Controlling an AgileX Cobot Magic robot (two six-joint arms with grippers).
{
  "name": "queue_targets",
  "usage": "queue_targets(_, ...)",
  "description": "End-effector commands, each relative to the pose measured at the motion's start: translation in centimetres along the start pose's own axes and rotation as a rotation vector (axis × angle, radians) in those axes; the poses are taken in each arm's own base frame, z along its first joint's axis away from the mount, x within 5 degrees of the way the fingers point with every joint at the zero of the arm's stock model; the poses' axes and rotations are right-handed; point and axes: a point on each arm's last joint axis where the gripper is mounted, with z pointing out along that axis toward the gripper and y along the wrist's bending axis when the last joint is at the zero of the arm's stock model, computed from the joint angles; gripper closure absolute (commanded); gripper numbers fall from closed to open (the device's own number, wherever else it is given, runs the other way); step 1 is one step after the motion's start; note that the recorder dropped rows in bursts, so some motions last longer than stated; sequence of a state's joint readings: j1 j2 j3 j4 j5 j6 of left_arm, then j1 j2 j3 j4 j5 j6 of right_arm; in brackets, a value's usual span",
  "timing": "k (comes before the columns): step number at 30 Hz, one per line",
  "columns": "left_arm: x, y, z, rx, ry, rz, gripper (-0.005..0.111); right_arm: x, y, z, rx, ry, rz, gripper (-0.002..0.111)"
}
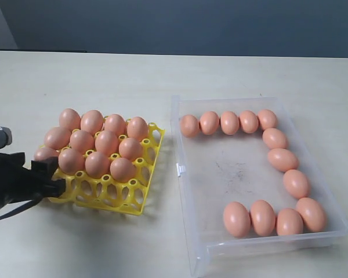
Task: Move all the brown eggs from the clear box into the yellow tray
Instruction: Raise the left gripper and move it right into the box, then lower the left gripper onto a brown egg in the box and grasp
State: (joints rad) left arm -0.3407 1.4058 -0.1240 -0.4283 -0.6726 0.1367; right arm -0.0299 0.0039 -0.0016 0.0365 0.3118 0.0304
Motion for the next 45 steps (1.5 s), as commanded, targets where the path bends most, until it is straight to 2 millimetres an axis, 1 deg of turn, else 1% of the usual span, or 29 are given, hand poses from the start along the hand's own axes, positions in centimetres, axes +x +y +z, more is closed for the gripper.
queue_targets(1, -1.3, -0.7, 0.6, 0.031, -0.013, 0.003, 0.048, 0.0, 0.0, 0.0, 0.000, -0.009, -0.005, 0.109)
queue_targets(5, -1.9, -2.2, 1.4, 0.124, 0.150, 0.052, 0.048, 0.0, 0.0, 0.0, 0.000, -0.009, -0.005, 0.109)
queue_targets(7, -3.3, -3.1, 1.9, 0.167, 0.206, 0.073, 0.048, 0.0, 0.0, 0.0, 0.000, -0.009, -0.005, 0.109)
queue_targets(11, -7.8, -5.1, 2.7, 0.230, 0.187, 0.097, 0.048, 0.0, 0.0, 0.0, 0.000, -0.009, -0.005, 0.109)
queue_targets(12, -9.5, -5.9, 2.8, 0.253, 0.150, 0.099, 0.048, 0.0, 0.0, 0.0, 0.000, -0.009, -0.005, 0.109)
queue_targets(13, -10.6, -6.6, 2.7, 0.272, 0.133, 0.103, 0.048, 0.0, 0.0, 0.0, 0.000, -0.009, -0.005, 0.109)
queue_targets(15, -13.1, -8.4, 2.3, 0.327, 0.109, 0.122, 0.048, 0.0, 0.0, 0.0, 0.000, -0.009, -0.005, 0.109)
queue_targets(16, -13.8, -9.3, 2.1, 0.353, 0.110, 0.139, 0.048, 0.0, 0.0, 0.0, 0.000, -0.009, -0.005, 0.109)
queue_targets(17, -15.4, -11.0, 1.7, 0.401, 0.103, 0.187, 0.048, 0.0, 0.0, 0.0, 0.000, -0.009, -0.005, 0.109)
queue_targets(18, -16.1, -11.7, 1.6, 0.417, 0.093, 0.193, 0.048, 0.0, 0.0, 0.0, 0.000, -0.009, -0.005, 0.109)
queue_targets(19, -17.1, -13.2, 1.7, 0.452, 0.111, 0.182, 0.048, 0.0, 0.0, 0.0, 0.000, -0.009, -0.005, 0.109)
queue_targets(20, -17.3, -13.8, 1.9, 0.467, 0.141, 0.166, 0.048, 0.0, 0.0, 0.0, 0.000, -0.009, -0.005, 0.109)
queue_targets(21, -17.4, -15.5, 2.2, 0.510, 0.241, 0.159, 0.048, 0.0, 0.0, 0.0, 0.000, -0.009, -0.005, 0.109)
queue_targets(22, -17.1, -16.3, 2.4, 0.534, 0.301, 0.175, 0.048, 0.0, 0.0, 0.0, 0.000, -0.009, -0.005, 0.109)
queue_targets(23, -16.2, -18.4, 2.7, 0.624, 0.420, 0.210, 0.048, 0.0, 0.0, 0.0, 0.000, -0.009, -0.005, 0.109)
queue_targets(25, -15.3, -20.5, 2.8, 0.732, 0.509, 0.253, 0.048, 0.0, 0.0, 0.0, 0.000, -0.009, -0.005, 0.109)
queue_targets(27, -13.8, -22.4, 3.6, 0.810, 0.629, 0.243, 0.048, 0.0, 0.0, 0.0, 0.000, -0.009, -0.005, 0.109)
queue_targets(28, -13.4, -22.7, 3.8, 0.813, 0.652, 0.242, 0.048, 0.0, 0.0, 0.0, 0.000, -0.009, -0.005, 0.109)
queue_targets(29, -12.6, -23.0, 4.4, 0.812, 0.707, 0.232, 0.048, 0.0, 0.0, 0.0, 0.000, -0.009, -0.005, 0.109)
queue_targets(31, -11.0, -23.1, 5.2, 0.796, 0.832, 0.208, 0.048, 0.0, 0.0, 0.0, 0.000, -0.009, -0.005, 0.109)
queue_targets(33, -9.8, -23.4, 5.7, 0.797, 0.904, 0.187, 0.048, 0.0, 0.0, 0.0, 0.000, -0.009, -0.005, 0.109)
queue_targets(39, -8.8, -24.0, 7.3, 0.779, 0.893, 0.097, 0.048, 0.0, 0.0, 0.0, 0.000, -0.009, -0.005, 0.109)
queue_targets(42, -7.5, -24.5, 7.8, 0.806, 0.962, 0.057, 0.048, 0.0, 0.0, 0.0, 0.000, -0.009, -0.005, 0.109)
queue_targets(43, -6.7, -24.6, 8.4, 0.805, 0.987, 0.047, 0.048, 0.0, 0.0, 0.0, 0.000, -0.009, -0.005, 0.109)
queue_targets(45, -5.7, -24.6, 9.1, 0.790, 1.017, 0.045, 0.048, 0.0, 0.0, 0.0, 0.000, -0.009, -0.005, 0.109)
